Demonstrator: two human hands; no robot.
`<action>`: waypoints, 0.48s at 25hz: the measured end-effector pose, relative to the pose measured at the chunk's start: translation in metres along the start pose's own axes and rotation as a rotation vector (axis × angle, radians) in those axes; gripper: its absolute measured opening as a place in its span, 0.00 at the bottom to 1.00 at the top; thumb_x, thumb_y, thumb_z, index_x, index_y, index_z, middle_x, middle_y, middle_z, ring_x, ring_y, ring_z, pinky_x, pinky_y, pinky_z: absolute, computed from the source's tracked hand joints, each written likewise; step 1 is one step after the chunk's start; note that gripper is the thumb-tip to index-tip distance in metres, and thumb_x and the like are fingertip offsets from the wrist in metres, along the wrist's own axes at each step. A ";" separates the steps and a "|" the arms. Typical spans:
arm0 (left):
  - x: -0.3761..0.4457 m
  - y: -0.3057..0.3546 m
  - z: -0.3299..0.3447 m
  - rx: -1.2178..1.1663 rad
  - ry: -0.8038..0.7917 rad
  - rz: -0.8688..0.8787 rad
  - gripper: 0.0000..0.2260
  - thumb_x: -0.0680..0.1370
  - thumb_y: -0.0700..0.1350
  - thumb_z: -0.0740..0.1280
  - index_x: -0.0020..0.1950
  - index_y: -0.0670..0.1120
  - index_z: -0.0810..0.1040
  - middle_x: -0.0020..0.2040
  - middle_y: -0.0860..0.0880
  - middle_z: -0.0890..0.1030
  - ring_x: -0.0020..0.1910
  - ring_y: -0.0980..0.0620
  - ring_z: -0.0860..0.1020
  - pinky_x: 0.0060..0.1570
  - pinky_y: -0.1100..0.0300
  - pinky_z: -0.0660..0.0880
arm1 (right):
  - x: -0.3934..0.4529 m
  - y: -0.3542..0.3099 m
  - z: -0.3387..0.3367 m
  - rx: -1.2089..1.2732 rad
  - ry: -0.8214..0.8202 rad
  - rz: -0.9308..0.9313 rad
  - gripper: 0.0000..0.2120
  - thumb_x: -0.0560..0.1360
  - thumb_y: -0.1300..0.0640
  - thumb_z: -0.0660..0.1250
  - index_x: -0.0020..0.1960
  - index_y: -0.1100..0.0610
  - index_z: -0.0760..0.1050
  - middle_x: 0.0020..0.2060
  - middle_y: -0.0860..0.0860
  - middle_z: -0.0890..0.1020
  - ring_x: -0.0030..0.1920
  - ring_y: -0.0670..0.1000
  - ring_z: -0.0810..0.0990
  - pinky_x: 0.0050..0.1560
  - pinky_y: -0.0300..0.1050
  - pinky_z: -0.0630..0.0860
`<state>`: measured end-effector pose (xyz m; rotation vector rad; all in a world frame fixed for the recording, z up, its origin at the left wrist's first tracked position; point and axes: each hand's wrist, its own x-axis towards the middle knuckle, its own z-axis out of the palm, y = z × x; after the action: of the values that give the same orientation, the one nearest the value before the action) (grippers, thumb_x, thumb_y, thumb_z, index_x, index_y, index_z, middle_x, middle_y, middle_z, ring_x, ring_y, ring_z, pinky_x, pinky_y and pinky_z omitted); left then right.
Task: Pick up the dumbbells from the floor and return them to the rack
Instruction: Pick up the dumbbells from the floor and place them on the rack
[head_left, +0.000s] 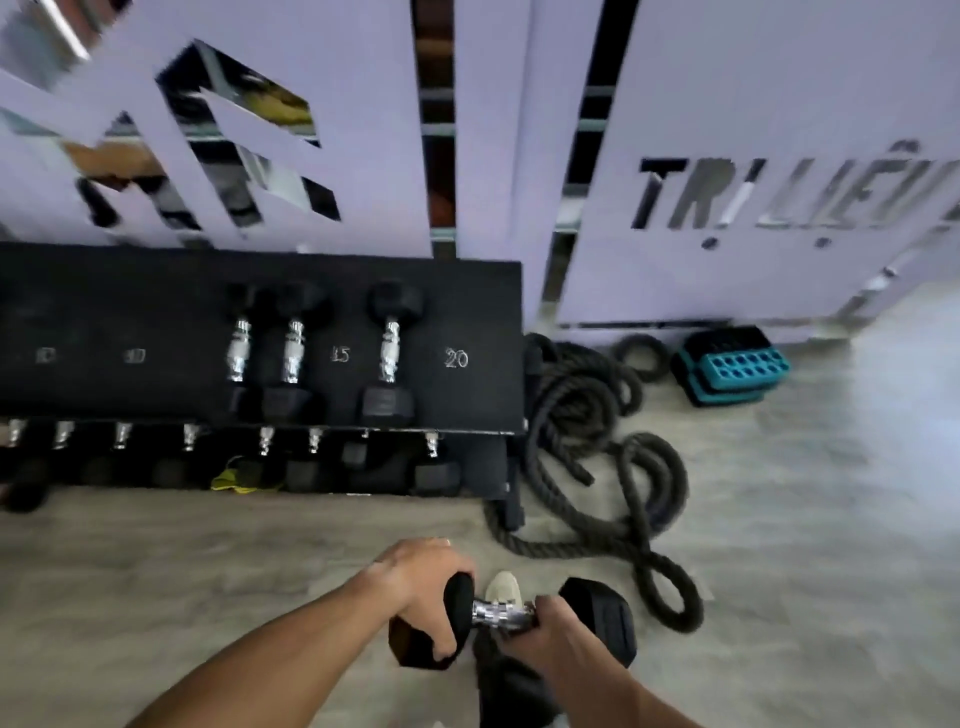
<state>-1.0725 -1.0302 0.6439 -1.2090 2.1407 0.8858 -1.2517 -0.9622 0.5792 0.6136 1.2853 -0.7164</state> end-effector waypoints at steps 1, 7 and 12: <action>0.006 -0.016 -0.015 -0.020 -0.008 -0.032 0.32 0.52 0.62 0.76 0.54 0.62 0.73 0.52 0.53 0.75 0.53 0.48 0.77 0.53 0.49 0.80 | 0.007 -0.006 0.027 0.008 -0.039 0.023 0.09 0.79 0.62 0.55 0.46 0.62 0.73 0.44 0.58 0.78 0.48 0.59 0.78 0.50 0.52 0.76; 0.034 -0.088 -0.076 -0.158 0.080 -0.137 0.37 0.52 0.67 0.74 0.61 0.64 0.72 0.56 0.54 0.77 0.58 0.49 0.76 0.58 0.50 0.76 | 0.035 -0.073 0.151 -0.508 -0.156 -0.129 0.18 0.84 0.56 0.49 0.45 0.64 0.73 0.31 0.58 0.85 0.43 0.59 0.78 0.41 0.49 0.76; 0.078 -0.118 -0.110 -0.317 0.256 -0.245 0.35 0.52 0.67 0.71 0.57 0.62 0.68 0.56 0.53 0.76 0.57 0.47 0.78 0.58 0.51 0.72 | 0.051 -0.145 0.267 -0.641 0.079 -0.254 0.16 0.81 0.64 0.55 0.35 0.64 0.68 0.24 0.57 0.76 0.40 0.62 0.78 0.35 0.45 0.71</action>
<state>-1.0188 -1.2006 0.6267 -1.7864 2.0311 1.0317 -1.1883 -1.2637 0.5761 -0.0451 1.5812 -0.4433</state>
